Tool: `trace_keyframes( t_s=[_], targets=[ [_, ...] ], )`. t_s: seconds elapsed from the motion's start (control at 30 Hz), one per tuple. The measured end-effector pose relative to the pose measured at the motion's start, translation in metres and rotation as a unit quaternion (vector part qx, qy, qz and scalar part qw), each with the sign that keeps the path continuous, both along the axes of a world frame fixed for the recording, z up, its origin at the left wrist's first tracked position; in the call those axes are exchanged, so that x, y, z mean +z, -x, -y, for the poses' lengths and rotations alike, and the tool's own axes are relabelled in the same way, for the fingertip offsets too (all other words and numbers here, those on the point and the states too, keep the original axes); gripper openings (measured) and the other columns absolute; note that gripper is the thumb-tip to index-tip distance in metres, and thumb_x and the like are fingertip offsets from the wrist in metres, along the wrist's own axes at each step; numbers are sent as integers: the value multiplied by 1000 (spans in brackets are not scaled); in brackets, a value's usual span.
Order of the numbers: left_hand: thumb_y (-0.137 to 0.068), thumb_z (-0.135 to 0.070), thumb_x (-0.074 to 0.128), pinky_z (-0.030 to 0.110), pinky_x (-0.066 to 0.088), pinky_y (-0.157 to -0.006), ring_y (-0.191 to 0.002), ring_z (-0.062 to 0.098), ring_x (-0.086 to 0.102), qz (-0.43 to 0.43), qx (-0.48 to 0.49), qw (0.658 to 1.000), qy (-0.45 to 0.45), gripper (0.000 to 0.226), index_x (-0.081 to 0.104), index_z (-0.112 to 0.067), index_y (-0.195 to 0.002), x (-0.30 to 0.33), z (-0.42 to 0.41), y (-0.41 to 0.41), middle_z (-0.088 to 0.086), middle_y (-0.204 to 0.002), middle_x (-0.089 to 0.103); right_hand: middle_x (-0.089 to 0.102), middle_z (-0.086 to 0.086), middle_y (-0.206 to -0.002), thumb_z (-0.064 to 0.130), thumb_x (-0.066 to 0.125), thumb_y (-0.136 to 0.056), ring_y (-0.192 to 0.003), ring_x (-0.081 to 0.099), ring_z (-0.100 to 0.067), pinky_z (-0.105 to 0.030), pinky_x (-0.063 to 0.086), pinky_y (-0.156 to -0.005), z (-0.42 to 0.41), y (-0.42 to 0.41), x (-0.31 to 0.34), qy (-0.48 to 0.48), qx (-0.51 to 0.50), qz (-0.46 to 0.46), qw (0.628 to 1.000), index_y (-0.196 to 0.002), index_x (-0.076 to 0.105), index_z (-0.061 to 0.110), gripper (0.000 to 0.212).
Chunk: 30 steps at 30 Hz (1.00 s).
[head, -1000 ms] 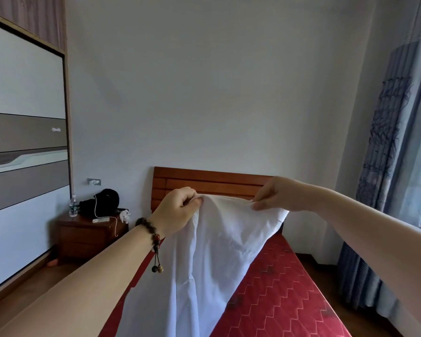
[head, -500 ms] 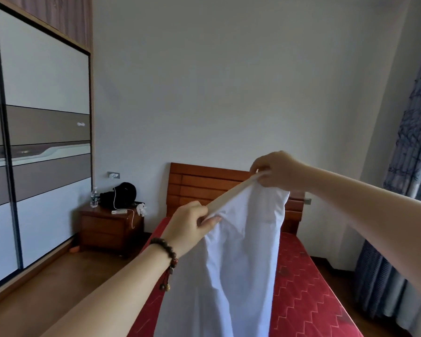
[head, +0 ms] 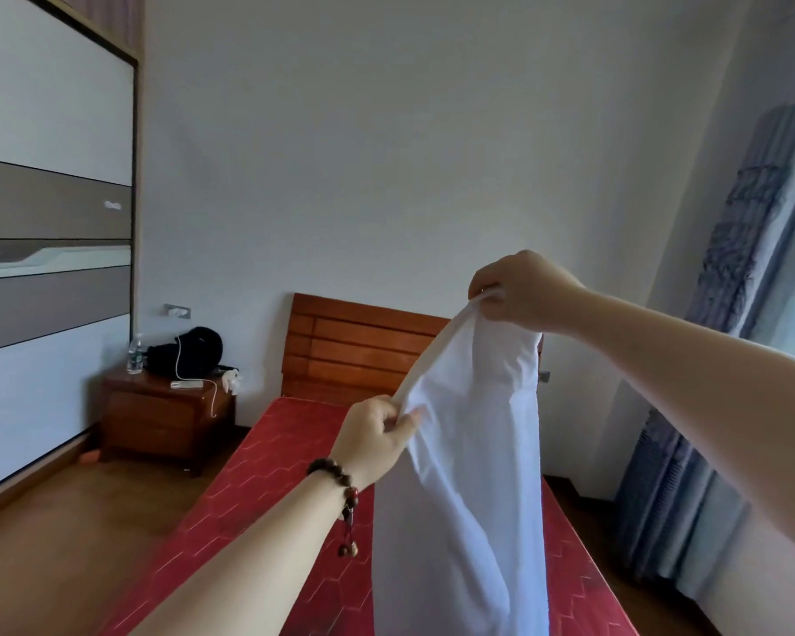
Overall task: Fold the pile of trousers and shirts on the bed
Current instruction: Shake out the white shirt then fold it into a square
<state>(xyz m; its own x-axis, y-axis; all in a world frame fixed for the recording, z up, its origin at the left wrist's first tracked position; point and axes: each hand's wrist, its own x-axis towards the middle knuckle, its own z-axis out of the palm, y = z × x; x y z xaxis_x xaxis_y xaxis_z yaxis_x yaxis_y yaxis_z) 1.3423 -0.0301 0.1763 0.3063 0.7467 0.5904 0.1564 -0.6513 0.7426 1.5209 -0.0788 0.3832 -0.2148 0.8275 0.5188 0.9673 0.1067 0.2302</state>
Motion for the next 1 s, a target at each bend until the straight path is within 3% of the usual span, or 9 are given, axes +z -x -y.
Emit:
trace_keyframes(
  t_s=[0.1, 0.27, 0.37, 0.47, 0.6, 0.7, 0.77, 0.9, 1.0],
  targets=[
    [-85, -31, 72, 10, 37, -55, -57, -5, 52, -18, -20, 1000, -6, 33, 53, -28, -58, 0, -2, 1, -12, -68, 51, 60, 11, -81, 23, 57, -81, -80, 51, -15, -21, 31, -53, 3, -8, 7, -16, -12, -22, 1000, -94, 71, 30, 20],
    [-80, -39, 75, 12, 41, -61, -59, -2, 53, -124, -115, 985, 20, 28, 54, -32, -63, -10, -3, -1, -20, -67, 56, 58, 10, -80, 22, 56, -83, -80, 50, -15, -25, 32, -56, 4, -15, 10, -15, -28, -2, 999, -95, 70, 31, 20],
    [-81, -45, 72, 23, 32, -45, -42, 7, 36, -54, -24, 998, -2, 55, 37, -19, -47, -2, -11, 8, -12, -46, 41, 60, 7, -82, 22, 55, -84, -80, 49, -17, -27, 34, -63, 3, -15, 9, -21, -31, 4, 999, -97, 69, 30, 21],
    [-78, -47, 71, 19, 38, -47, -47, 5, 48, 47, 4, 999, -24, 44, 49, -24, -48, -2, -13, 20, -12, -55, 53, 61, 4, -82, 19, 55, -85, -80, 48, -18, -27, 32, -65, 0, -14, 10, -34, -31, 0, 999, -100, 69, 27, 22],
    [-79, -39, 76, 22, 53, -58, -58, 6, 61, -160, -63, 985, 22, 28, 65, -19, -64, -15, -16, 28, -3, -74, 69, 59, 6, -83, 19, 54, -87, -81, 46, -15, -25, 28, -69, -3, -14, 12, -30, -36, 17, 999, -102, 69, 27, 22],
    [-77, -36, 79, 12, 29, -43, -41, 5, 41, -34, 131, 988, -77, 56, 37, -25, -41, 1, -38, 56, -7, -52, 46, 60, 6, -83, 18, 53, -88, -81, 45, -16, -25, 26, -70, -6, -16, 12, -42, -34, 18, 998, -103, 68, 25, 23],
    [-75, -34, 81, 8, 30, -44, -43, 2, 46, 14, 129, 986, -108, 60, 34, -25, -39, -1, -47, 69, -10, -46, 43, 66, 3, -88, 17, 53, -87, -80, 45, -16, -26, 26, -69, -9, -16, 12, -55, -30, 17, 998, -103, 69, 24, 24],
    [-74, -42, 80, 18, 29, -41, -36, 7, 35, -129, 42, 990, -43, 64, 29, -21, -40, -23, -41, 67, -11, -38, 36, 68, 2, -88, 16, 55, -86, -78, 47, -16, -26, 27, -67, -14, -12, 9, -53, -17, 13, 998, -101, 70, 26, 23],
    [-76, -30, 80, 22, 33, -42, -41, 7, 38, 2, 102, 993, -54, 59, 33, -22, -41, -26, -48, 77, -9, -45, 39, 69, 2, -90, 17, 55, -85, -79, 50, -18, -26, 29, -68, -17, -13, 6, -44, -15, 10, 999, -101, 69, 25, 23]
  ],
)
